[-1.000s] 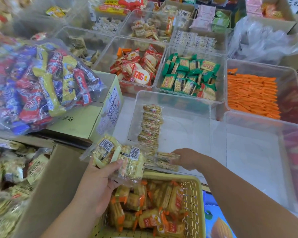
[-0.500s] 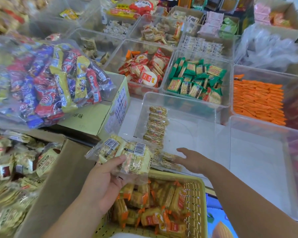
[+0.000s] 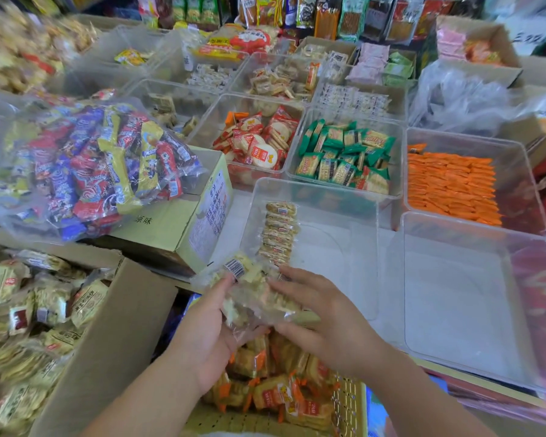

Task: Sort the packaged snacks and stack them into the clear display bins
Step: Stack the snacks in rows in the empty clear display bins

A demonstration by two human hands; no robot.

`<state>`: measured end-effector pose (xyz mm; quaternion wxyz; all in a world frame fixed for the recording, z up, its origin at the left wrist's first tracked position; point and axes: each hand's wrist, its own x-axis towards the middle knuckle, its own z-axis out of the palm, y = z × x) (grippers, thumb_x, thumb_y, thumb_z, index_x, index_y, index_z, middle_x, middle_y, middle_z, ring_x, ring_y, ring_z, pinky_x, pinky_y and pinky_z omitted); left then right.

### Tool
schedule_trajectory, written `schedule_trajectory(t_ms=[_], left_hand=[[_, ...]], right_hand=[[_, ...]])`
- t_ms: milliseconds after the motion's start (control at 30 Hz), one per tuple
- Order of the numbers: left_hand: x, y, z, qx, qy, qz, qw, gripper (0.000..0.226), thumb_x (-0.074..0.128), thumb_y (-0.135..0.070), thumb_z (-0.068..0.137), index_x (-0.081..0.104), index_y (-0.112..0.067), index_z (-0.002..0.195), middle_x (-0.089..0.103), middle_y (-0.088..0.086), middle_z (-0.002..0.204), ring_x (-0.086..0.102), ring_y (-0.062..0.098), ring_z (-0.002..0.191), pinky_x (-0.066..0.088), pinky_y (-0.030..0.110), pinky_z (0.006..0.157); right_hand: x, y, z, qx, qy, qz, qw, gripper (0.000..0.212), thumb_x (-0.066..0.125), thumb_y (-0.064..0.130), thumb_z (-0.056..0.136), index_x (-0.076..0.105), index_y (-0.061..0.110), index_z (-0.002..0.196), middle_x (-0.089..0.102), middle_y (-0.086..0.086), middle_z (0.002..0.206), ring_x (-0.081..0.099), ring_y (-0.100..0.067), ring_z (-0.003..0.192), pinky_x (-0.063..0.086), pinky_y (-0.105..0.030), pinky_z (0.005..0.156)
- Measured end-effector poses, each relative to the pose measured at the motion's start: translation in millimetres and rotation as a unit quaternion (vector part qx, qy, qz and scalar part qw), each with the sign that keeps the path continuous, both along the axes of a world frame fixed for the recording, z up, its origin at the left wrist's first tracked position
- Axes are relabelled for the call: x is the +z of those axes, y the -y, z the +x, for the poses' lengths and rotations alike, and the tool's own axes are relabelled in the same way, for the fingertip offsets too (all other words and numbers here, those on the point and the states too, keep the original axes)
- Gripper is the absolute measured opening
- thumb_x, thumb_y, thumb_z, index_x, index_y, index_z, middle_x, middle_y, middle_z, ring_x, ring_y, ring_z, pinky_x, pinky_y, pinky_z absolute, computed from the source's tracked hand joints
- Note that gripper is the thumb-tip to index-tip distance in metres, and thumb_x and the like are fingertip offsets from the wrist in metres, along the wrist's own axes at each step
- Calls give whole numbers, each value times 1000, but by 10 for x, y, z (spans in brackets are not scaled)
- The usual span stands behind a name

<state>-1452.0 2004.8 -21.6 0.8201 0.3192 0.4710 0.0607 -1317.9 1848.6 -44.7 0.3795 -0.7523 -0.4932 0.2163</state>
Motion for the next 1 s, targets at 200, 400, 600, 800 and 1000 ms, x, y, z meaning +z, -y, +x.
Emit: schedule_trajectory(t_ms=[200,400,600,800,1000], left_hand=[[3,47,-118,1,-26,121,992,76,84,-49,69,57,-38,139,70,3,132,72,31,112,54,53,100],[20,153,-137,-82,68,105,989,59,77,-6,82,60,-20,136,73,19,124,70,42,112,50,70,97],[6,140,-87,-14,9,105,994,48,76,0,80,66,-12,126,77,18,111,75,40,100,64,56,73],[-105,65,-18,-35,6,70,997,80,89,-15,65,56,-7,138,75,20,117,72,44,105,63,47,71],[-172,-30,86,-84,8,80,993,62,83,-35,75,62,-19,130,78,11,113,76,37,98,65,46,71]], right_hand=[[35,111,11,-148,-524,39,838,47,53,56,91,71,26,123,73,-9,121,65,-37,117,54,-55,95],[105,45,-133,-152,-560,16,814,49,45,55,102,67,21,130,69,-13,128,65,-36,119,45,-66,104],[100,126,-220,-140,-171,-12,975,86,60,87,69,35,55,144,40,21,148,47,6,129,48,-23,99],[-105,80,-197,-10,152,-26,988,58,72,43,88,52,40,142,43,5,157,34,-29,148,48,-53,106],[-251,46,98,-53,147,0,988,39,61,10,98,62,16,137,66,-2,129,61,-22,120,51,-32,100]])
